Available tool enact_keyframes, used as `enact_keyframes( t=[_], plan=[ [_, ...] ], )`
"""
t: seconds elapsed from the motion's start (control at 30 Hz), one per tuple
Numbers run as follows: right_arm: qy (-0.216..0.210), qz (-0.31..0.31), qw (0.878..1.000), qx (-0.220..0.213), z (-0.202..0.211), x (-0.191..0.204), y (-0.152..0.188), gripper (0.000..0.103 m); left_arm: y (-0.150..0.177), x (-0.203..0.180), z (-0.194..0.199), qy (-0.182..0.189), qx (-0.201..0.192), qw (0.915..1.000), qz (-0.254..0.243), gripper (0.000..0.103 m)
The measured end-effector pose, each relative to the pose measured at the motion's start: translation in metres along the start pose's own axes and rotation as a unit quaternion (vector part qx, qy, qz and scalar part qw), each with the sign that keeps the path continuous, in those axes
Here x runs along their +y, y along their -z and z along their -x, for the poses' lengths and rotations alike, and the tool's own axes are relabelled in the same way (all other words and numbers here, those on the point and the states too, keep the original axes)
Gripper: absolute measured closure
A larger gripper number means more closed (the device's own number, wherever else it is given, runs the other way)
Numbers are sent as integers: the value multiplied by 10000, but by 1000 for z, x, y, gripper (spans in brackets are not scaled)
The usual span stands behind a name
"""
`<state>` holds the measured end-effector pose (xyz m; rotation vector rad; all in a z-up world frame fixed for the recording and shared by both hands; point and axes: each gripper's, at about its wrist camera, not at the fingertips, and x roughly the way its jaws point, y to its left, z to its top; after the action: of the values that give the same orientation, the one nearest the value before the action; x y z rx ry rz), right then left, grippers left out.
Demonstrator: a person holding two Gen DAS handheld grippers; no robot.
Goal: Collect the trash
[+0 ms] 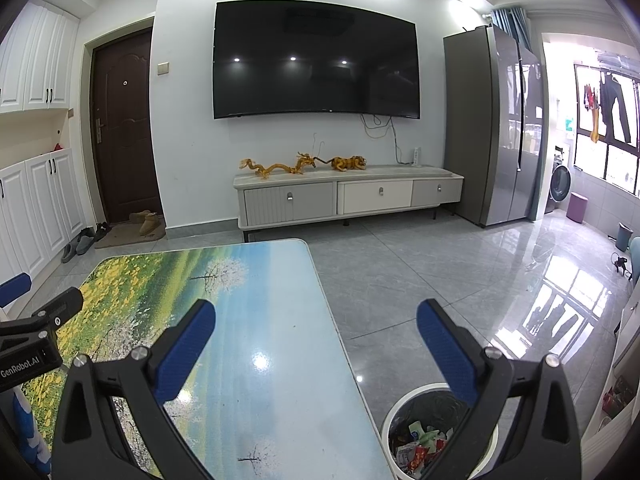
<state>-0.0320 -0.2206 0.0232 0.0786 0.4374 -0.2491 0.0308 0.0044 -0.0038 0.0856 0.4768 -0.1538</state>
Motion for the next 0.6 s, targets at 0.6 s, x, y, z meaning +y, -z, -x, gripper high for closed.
enact_keyframes(
  t=[0.6],
  plan=[
    [-14, 18, 10000, 38, -2, 4, 3, 2, 4, 1, 1, -6, 43, 10000, 34, 0]
  ],
)
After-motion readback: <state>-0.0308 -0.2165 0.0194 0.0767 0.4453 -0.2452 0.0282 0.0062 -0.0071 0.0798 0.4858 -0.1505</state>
